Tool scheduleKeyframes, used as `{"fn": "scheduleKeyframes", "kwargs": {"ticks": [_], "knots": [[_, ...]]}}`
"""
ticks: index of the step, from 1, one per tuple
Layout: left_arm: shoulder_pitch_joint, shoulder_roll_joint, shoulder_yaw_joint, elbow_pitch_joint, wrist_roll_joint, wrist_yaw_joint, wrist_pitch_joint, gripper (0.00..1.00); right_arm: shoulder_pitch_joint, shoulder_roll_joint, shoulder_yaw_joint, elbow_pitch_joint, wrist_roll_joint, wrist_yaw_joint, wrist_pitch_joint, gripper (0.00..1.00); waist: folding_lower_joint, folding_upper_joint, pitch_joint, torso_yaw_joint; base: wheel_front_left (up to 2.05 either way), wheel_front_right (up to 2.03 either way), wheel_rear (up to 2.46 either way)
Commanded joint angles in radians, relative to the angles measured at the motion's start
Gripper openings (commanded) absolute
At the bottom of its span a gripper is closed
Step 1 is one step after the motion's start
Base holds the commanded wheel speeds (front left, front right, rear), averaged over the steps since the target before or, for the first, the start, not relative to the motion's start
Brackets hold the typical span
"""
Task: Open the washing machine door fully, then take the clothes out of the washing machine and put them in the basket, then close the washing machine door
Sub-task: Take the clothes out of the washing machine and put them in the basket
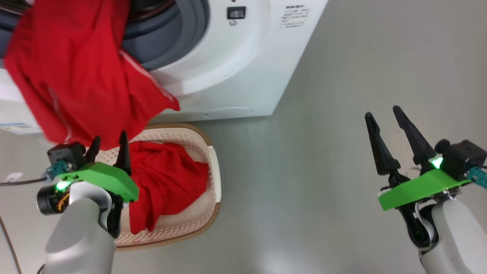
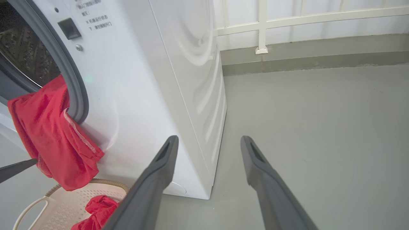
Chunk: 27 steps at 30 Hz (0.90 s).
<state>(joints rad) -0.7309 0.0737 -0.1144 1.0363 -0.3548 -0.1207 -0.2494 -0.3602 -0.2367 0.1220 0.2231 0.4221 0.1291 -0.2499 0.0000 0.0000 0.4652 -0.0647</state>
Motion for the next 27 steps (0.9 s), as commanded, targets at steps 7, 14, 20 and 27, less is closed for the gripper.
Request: {"fn": "scheduleKeyframes", "kwargs": {"ticks": [7, 14, 20, 27], "knots": [[0.108, 0.026, 0.068, -0.204, 0.053, -0.009, -0.012, 1.0, 0.057, -0.023, 0.01, -0.021, -0.005, 0.002, -0.012, 1.0, 0.0, 0.0, -0.057, 0.046, 0.0, 0.0, 0.0], [0.243, 0.017, 0.115, -0.437, 0.11, -0.01, -0.012, 1.0, 0.08, -0.029, 0.003, -0.028, -0.005, 0.002, -0.012, 1.0, 0.0, 0.0, -0.074, 0.053, 0.0, 0.0, 0.0], [0.377, 0.003, 0.152, -0.634, 0.149, -0.01, -0.012, 1.0, 0.091, -0.03, -0.001, -0.032, -0.005, 0.002, -0.012, 1.0, 0.0, 0.0, -0.077, 0.051, 0.0, 0.0, 0.0], [0.444, -0.013, 0.154, -0.738, 0.171, -0.009, -0.012, 1.0, 0.095, -0.03, -0.002, -0.034, -0.005, 0.002, -0.012, 1.0, 0.0, 0.0, -0.074, 0.053, 0.0, 0.0, 0.0]]}}
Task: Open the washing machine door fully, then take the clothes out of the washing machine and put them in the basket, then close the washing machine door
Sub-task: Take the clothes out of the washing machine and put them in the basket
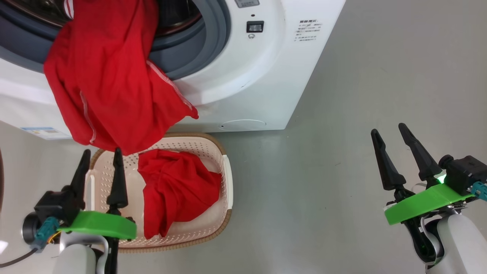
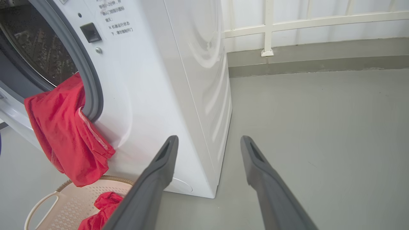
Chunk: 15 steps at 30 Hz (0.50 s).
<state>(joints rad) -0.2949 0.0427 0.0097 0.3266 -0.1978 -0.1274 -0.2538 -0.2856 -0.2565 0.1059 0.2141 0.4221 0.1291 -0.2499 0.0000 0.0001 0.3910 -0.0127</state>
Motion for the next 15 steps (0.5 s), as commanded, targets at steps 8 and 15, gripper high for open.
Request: {"fn": "scheduleKeyframes", "kwargs": {"ticks": [8, 15], "knots": [[-0.112, 0.016, -0.006, 0.065, 0.013, -0.002, -0.008, 1.0, 0.002, -0.011, 0.022, -0.022, -0.004, 0.002, -0.012, 1.0, 0.0, -0.0001, 0.016, 0.003, 0.0, 0.0, 0.0], [-0.348, 0.044, -0.058, 0.228, 0.012, -0.003, 0.019, 1.0, -0.009, 0.0, 0.026, -0.024, -0.008, 0.002, -0.012, 1.0, 0.0, -0.0001, 0.042, 0.004, 0.0, 0.0, 0.0]]}}
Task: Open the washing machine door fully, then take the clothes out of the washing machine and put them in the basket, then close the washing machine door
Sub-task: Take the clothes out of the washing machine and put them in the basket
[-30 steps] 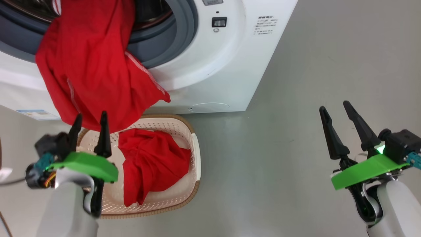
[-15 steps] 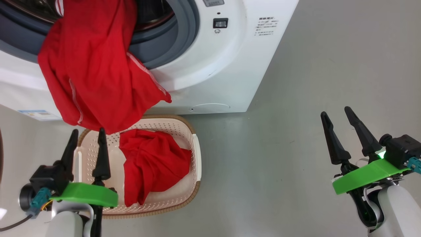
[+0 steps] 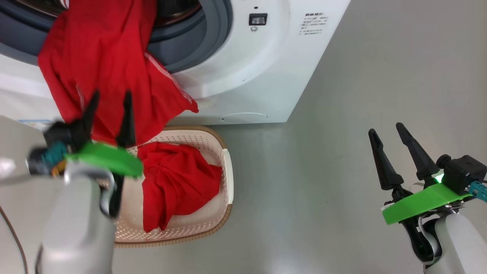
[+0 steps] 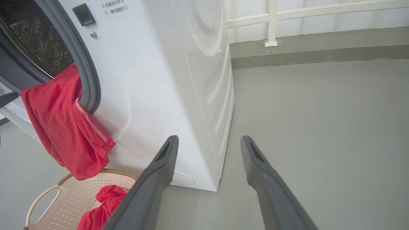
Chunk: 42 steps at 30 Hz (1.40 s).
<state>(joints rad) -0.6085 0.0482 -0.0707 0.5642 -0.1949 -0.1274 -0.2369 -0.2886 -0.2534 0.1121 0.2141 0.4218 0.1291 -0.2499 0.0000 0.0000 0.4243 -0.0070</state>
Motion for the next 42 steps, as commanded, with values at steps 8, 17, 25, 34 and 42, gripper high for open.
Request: {"fn": "scheduleKeyframes", "kwargs": {"ticks": [8, 17, 25, 34, 42], "knots": [[-0.285, 0.078, -0.02, 0.147, 0.029, -0.003, 0.106, 1.0, -0.027, 0.001, 0.02, -0.027, -0.004, 0.002, -0.012, 1.0, 0.0, 0.0, 0.044, -0.012, 0.0, 0.0, 0.0], [-0.525, 0.101, -0.071, 0.364, 0.044, -0.003, 0.212, 1.0, -0.052, 0.012, 0.022, -0.033, -0.002, 0.002, -0.012, 1.0, 0.0, 0.0, 0.081, -0.037, 0.0, 0.0, 0.0], [-0.66, 0.111, -0.105, 0.553, 0.055, 0.002, 0.274, 1.0, -0.075, 0.028, 0.037, -0.03, -0.002, 0.002, -0.012, 1.0, 0.0, 0.0, 0.101, -0.068, 0.0, 0.0, 0.0], [-0.731, 0.151, -0.166, 0.681, 0.104, 0.03, 0.285, 1.0, -0.099, 0.045, 0.061, -0.028, 0.006, 0.002, -0.012, 1.0, 0.0, 0.0, 0.123, -0.115, 0.0, 0.0, 0.0], [-0.724, 0.169, -0.18, 0.709, 0.103, 0.045, 0.266, 0.0, -0.091, 0.048, 0.062, -0.022, 0.007, 0.002, -0.012, 1.0, 0.0, 0.0, 0.114, -0.13, 0.0, 0.0, 0.0]]}}
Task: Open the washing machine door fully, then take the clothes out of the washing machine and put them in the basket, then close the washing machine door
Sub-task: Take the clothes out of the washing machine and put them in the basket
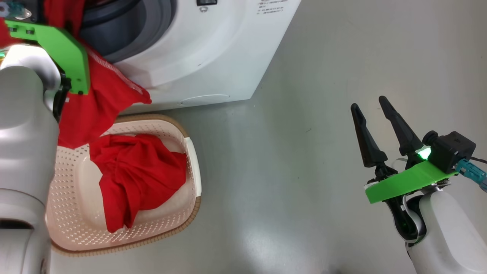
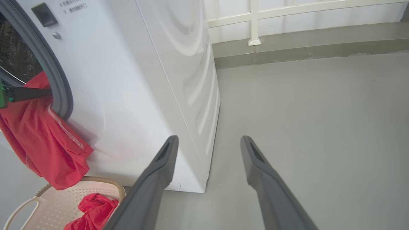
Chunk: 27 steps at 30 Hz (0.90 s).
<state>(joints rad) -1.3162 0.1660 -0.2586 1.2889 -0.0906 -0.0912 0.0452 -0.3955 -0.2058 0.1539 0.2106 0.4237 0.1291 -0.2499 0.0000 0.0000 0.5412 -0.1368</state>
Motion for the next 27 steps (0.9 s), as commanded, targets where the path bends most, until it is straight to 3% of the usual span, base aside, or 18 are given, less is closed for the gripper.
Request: {"fn": "scheduleKeyframes", "kwargs": {"ticks": [1, 17, 27], "knots": [[-0.014, 0.051, 0.01, -0.015, -0.006, 0.01, -0.028, 0.0, 0.017, 0.0, 0.019, -0.018, 0.005, 0.002, -0.012, 1.0, 0.0, 0.0, -0.004, 0.002, 0.0, 0.0, 0.0], [0.111, -0.005, 0.081, -0.07, -0.135, -0.027, -0.301, 0.0, 0.067, -0.03, -0.014, -0.02, -0.008, 0.002, -0.012, 1.0, 0.0, 0.0, -0.093, 0.102, 0.0, 0.0, 0.0], [0.401, -0.023, 0.137, -0.482, -0.172, -0.036, -0.307, 0.0, 0.112, -0.048, -0.028, -0.02, -0.009, 0.002, -0.012, 1.0, 0.0, 0.0, -0.156, 0.163, 0.0, 0.0, 0.0]]}}
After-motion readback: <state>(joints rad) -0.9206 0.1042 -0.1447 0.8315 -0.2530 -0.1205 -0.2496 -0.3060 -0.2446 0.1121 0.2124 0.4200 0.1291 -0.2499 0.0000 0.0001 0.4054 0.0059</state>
